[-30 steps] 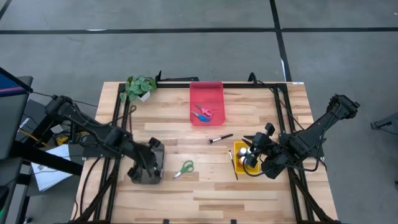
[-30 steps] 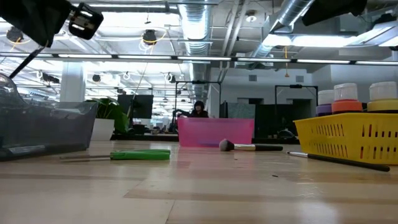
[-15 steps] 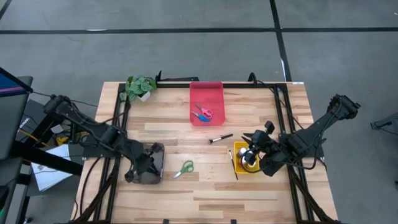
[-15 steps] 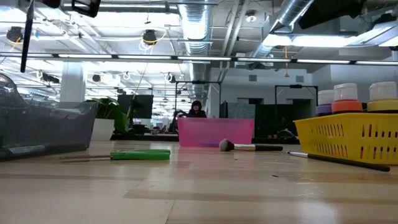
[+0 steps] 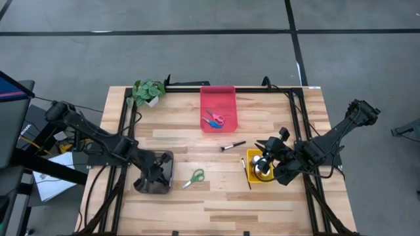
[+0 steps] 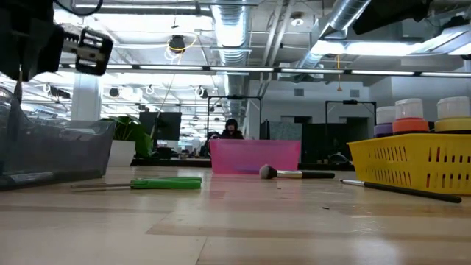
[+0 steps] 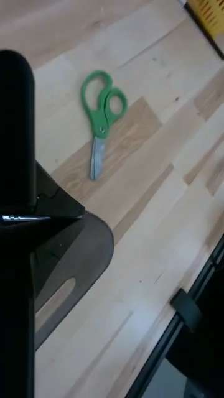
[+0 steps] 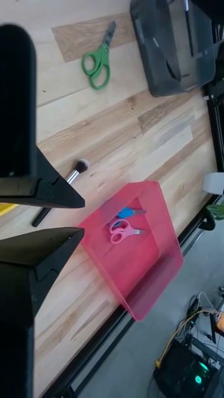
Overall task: Pick & Place Paint Supplies
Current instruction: Put the bottom left black makeup brush into the black bin
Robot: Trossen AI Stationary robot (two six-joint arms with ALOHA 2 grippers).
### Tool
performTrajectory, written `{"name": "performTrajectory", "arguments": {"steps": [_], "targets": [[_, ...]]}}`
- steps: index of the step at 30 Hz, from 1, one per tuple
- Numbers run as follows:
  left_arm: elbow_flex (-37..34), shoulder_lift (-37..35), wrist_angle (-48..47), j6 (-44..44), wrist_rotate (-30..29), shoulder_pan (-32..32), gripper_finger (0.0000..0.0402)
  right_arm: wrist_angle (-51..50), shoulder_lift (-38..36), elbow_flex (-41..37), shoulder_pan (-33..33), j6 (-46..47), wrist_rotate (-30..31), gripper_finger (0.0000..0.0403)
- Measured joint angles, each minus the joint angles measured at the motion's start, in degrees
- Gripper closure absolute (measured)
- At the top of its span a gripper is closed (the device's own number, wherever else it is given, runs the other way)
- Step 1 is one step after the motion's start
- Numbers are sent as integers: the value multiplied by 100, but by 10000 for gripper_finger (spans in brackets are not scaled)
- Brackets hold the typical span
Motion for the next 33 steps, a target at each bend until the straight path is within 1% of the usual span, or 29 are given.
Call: {"name": "performTrajectory", "arguments": {"steps": [3, 9, 17, 21, 33], "targets": [[-185, 0, 202, 2, 184, 136, 401, 46, 0, 0, 0, 0, 0, 346], [-418, 0, 201, 319, 244, 386, 401, 70, 0, 0, 0, -3, -2, 346], [-512, 0, 245, 957, 1130, 950, 401, 83, -2, 0, 0, 0, -2, 346], [-512, 0, 282, 1175, 1362, 1080, 401, 141, 0, 0, -55, -2, -3, 346], [-512, 0, 274, 1176, 1380, 1080, 401, 187, 0, -2, -98, -63, -27, 346]]}}
